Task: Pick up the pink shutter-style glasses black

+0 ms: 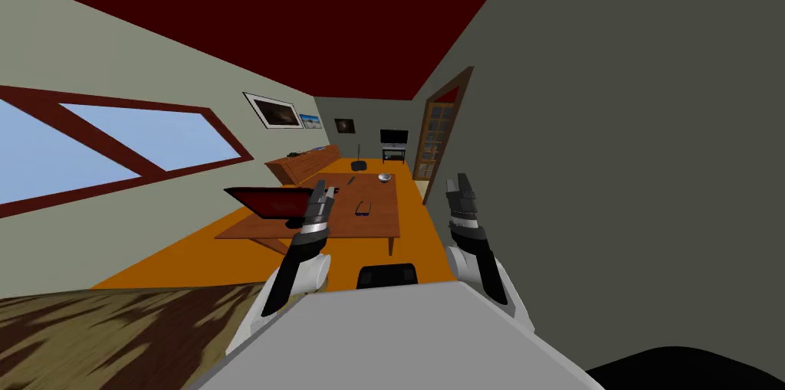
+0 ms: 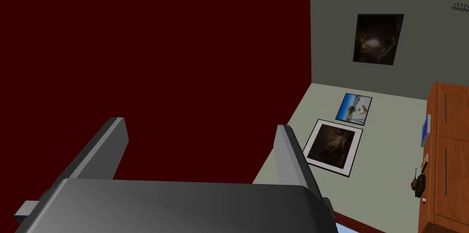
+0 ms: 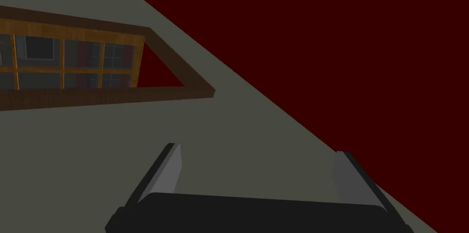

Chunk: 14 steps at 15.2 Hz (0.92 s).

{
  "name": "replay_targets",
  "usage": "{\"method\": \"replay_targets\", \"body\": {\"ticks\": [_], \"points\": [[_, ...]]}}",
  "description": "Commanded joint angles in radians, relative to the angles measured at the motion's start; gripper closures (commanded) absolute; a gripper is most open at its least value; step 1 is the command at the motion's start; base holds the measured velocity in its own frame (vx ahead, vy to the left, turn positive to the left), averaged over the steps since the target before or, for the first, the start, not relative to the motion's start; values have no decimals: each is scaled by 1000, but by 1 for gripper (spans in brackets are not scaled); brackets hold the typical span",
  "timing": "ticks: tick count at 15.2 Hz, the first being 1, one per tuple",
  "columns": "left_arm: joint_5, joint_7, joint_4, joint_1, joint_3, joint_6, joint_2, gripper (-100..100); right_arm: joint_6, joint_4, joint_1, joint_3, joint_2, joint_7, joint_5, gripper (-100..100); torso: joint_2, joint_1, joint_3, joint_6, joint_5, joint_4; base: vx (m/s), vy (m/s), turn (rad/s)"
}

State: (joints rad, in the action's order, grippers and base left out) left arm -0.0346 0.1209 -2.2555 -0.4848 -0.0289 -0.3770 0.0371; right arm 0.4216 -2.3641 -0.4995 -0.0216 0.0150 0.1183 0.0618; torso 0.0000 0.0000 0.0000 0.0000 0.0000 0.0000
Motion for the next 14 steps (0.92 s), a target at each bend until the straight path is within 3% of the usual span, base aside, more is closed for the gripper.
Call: {"method": "replay_targets", "body": {"ticks": [1, 6, 9, 12, 14], "points": [[5, -5, 18, 7, 12, 28, 38, -100, 0, 0, 0, 0, 0, 0, 0, 0, 0, 0, 0, 0, 0, 0, -2, 3, -111], [22, -22, 81, 34, 57, 120, 98, -100, 0, 0, 0, 0, 0, 0, 0, 0, 1, 2, 0, 0, 0, 0, -10, 20, -182], [27, -28, 103, 43, 72, 159, 112, -100, 0, 0, 0, 0, 0, 0, 0, 0, 1, 2, 0, 1, 0, 0, -14, 18, -171], [40, -42, 153, 63, 107, 219, 139, -100, 0, 0, 0, 0, 0, 0, 0, 0, 1, 2, 0, 0, 0, 0, -13, 18, -188], [40, -42, 153, 63, 107, 236, 139, -100, 0, 0, 0, 0, 0, 0, 0, 0, 1, 2, 0, 0, 1, 0, -13, 19, -105]]}}
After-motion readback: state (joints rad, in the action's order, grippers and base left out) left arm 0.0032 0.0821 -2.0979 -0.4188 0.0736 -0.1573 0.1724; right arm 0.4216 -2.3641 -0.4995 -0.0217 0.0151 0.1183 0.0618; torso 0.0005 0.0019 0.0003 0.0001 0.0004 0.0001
